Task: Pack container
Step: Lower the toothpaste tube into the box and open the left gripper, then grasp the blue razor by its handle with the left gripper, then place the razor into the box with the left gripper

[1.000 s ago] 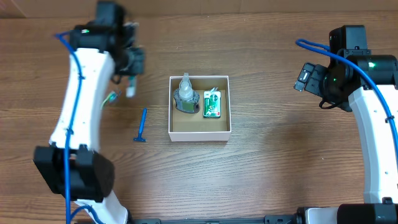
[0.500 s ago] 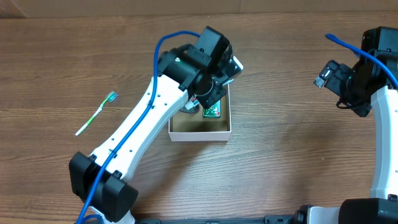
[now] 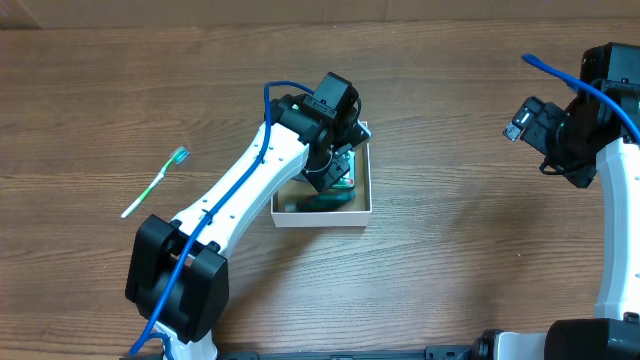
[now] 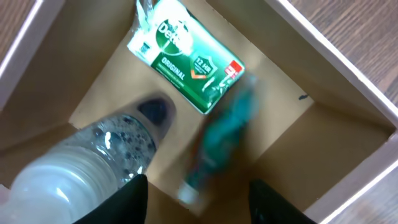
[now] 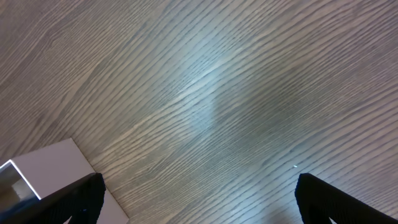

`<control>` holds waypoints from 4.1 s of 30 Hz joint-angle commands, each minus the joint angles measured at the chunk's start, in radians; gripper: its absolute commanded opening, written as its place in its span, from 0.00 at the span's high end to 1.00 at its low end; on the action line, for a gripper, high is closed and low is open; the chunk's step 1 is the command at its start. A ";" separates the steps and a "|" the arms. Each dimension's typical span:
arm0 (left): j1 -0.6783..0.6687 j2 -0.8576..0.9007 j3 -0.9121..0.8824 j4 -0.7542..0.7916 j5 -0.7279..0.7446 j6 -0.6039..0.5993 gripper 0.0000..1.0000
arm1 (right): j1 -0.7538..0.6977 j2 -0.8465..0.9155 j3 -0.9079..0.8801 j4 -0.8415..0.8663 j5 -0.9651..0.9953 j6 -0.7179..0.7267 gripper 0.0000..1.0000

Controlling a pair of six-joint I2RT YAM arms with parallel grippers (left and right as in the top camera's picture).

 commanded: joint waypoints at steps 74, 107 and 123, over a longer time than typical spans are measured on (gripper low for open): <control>0.475 0.056 -0.496 0.314 -0.035 -0.407 0.62 | 0.000 0.004 0.000 -0.006 -0.031 0.003 0.00; 0.191 -0.455 -0.048 0.043 0.174 -0.078 0.96 | 0.000 0.004 0.000 -0.003 -0.031 0.003 0.00; 0.016 -0.105 -0.090 0.055 0.139 -0.054 0.93 | 0.000 0.004 0.000 -0.016 -0.031 0.003 0.00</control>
